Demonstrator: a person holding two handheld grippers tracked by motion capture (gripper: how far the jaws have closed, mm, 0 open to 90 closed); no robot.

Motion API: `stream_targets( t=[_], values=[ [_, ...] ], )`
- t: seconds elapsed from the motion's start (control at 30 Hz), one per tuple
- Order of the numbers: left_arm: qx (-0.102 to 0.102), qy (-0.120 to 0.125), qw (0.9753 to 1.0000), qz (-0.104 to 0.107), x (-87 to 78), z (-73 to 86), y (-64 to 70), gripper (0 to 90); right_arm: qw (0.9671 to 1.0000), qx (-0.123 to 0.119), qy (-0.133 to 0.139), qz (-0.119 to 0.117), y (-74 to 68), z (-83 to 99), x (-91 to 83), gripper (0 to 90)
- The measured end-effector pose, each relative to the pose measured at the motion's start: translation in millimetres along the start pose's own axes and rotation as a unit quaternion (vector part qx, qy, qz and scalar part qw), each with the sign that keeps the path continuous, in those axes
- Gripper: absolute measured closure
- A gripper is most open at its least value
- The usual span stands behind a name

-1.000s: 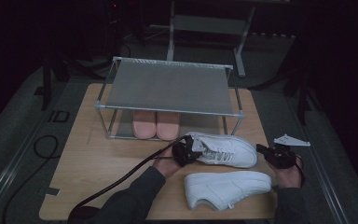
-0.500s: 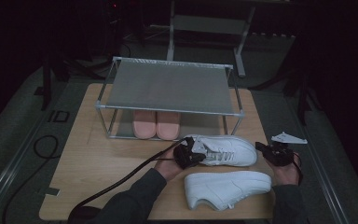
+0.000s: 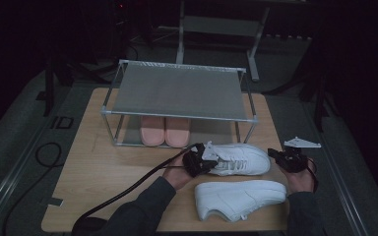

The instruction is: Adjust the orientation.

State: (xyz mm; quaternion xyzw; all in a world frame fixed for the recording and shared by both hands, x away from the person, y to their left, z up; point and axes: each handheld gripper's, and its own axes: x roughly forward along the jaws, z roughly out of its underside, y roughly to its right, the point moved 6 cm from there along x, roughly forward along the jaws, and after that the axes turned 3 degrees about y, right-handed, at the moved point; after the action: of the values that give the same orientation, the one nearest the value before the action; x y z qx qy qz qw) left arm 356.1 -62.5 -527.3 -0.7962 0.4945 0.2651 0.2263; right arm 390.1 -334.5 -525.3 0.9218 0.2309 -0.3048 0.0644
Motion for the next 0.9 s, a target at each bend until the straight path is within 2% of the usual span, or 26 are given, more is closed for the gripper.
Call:
stream_targets(
  t=[0.13,0.17,0.27,0.33,0.47,0.53,0.57,0.67,0.73,0.83,0.9],
  values=[
    [-0.006,-0.002,0.9999,-0.015,-0.5,0.7,-9.2,90.0,0.9995,-0.02,-0.022,-0.008,-8.5,7.2,2.3,90.0],
    [-0.012,0.0,0.9998,-0.015,-1.4,0.0,-11.6,90.0,0.9993,-0.026,-0.027,-0.001,-10.1,10.4,4.7,90.0],
    [-0.015,-0.004,0.9999,-0.005,-2.0,-0.5,-13.1,90.0,0.9998,-0.006,-0.018,-0.007,-7.9,14.3,6.1,90.0],
    [-0.015,-0.004,0.9999,-0.005,-2.0,-0.5,-13.1,90.0,0.9998,-0.004,-0.016,-0.01,-7.5,14.5,5.8,90.0],
    [-0.012,-0.01,0.9999,0.005,-3.3,-1.3,0.3,90.0,0.9998,-0.011,-0.014,0.0,-9.8,11.3,7.0,89.9],
    [-0.01,-0.006,0.9998,0.017,-4.0,-3.1,6.8,90.0,0.9998,-0.012,-0.018,-0.002,-10.3,10.5,8.7,89.9],
    [-0.016,-0.003,0.9996,0.024,-4.6,-4.0,9.0,90.0,0.9997,-0.014,-0.022,-0.004,-10.6,10.9,9.7,89.9],
    [-0.009,-0.006,0.9997,0.021,-5.7,-5.4,12.0,90.0,0.9997,-0.016,-0.019,-0.007,-10.6,10.7,8.8,89.8],
    [-0.01,-0.007,0.9997,0.021,-6.2,-5.0,9.7,90.0,0.9997,-0.014,-0.018,-0.008,-10.2,10.7,8.2,89.8],
    [-0.012,-0.012,0.9998,0.006,-7.2,-3.2,1.4,90.0,0.9997,-0.015,-0.016,-0.008,-10.0,10.8,7.0,89.8],
    [-0.015,-0.015,0.9997,0.012,-9.1,-2.3,-4.1,90.0,0.9998,-0.013,-0.015,-0.008,-8.8,11.0,5.4,89.8]
  ],
)
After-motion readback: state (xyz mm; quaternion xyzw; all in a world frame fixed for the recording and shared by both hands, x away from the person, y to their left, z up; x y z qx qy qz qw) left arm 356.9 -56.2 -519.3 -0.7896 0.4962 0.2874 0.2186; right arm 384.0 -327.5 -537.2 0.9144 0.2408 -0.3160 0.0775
